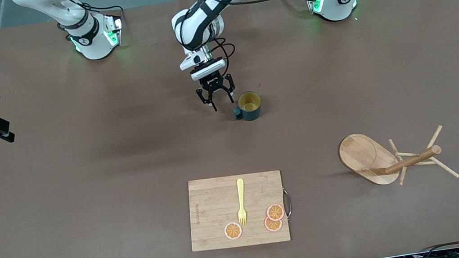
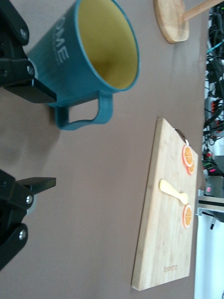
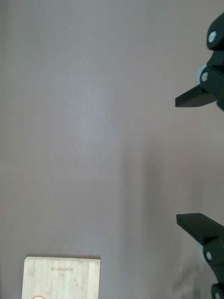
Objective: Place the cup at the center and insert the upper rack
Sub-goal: 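Lower the left gripper and grasp the mug handle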
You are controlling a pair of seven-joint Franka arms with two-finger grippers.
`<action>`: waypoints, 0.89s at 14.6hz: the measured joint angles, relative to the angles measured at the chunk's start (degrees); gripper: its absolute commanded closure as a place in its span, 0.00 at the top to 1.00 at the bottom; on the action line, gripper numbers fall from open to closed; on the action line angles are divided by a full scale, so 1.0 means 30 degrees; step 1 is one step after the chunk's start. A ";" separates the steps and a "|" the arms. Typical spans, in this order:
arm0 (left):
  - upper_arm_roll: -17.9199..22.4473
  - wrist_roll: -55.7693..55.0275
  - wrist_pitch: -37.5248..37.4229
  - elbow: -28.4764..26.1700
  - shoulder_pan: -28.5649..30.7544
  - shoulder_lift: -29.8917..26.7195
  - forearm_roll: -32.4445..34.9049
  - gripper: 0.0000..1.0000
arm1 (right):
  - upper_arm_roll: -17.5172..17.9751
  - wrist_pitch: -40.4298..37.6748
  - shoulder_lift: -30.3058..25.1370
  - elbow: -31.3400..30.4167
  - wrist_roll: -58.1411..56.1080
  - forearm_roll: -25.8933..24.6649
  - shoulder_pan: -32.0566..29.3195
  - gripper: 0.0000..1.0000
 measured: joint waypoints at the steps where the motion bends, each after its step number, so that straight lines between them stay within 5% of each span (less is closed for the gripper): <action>1: 0.0580 0.0000 0.0001 0.0009 -0.0452 0.0018 0.0011 0.73 | -0.0045 0.0000 0.0002 0.0000 0.0000 -0.0017 -0.0007 1.00; 13: 0.2074 0.0001 -0.0010 0.1229 -0.1234 0.1498 0.1314 0.72 | -0.0008 -0.0548 0.0002 0.0129 0.0008 -0.1144 0.0009 1.00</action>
